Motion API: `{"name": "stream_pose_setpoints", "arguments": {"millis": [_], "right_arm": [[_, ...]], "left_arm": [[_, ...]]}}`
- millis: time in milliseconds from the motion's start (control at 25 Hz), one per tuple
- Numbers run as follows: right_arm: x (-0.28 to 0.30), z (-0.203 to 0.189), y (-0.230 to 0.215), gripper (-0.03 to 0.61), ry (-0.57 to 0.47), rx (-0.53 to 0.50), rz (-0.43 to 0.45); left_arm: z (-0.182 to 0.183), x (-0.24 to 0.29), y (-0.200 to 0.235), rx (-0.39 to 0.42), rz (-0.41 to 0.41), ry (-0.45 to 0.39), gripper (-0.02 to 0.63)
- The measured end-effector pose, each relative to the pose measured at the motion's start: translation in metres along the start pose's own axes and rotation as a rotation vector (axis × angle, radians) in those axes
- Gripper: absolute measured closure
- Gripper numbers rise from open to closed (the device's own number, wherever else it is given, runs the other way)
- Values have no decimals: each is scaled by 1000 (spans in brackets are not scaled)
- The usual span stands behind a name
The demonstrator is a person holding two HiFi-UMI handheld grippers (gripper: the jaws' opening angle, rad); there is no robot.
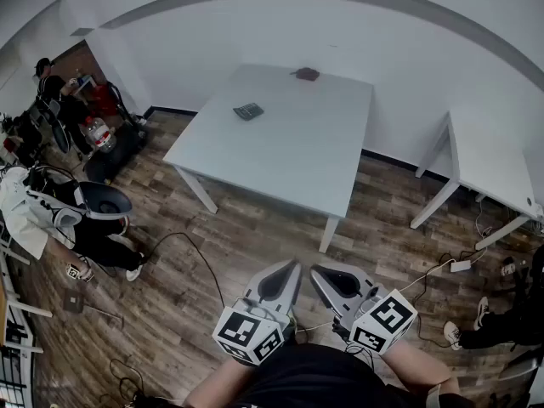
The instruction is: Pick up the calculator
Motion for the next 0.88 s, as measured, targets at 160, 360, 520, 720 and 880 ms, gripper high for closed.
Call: {"name": "stream_pose_setpoints", "arguments": {"millis": [160,360,520,720,880], "right_arm": [[58,2,-15,565,10,6,11],[127,15,-38,565,21,4,20],[174,28,-49,565,17,-14,27],[212,36,-61,565,20,-24,47],[242,40,-69,565,19,-28,77]], "left_arm": [[16,12,55,22,17,1,607],[41,30,119,42,33,-2,607],[59,40,163,53,43,-10,607],[74,50,199,68,64,-22,607],[83,56,220,73,86,-33,607]]}}
Point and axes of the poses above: the fingertips, and each gripper's own axes: x forward along the fingers, y to its left, z out of its top, the point moved 9 cm from there along -x, backward along the fingers
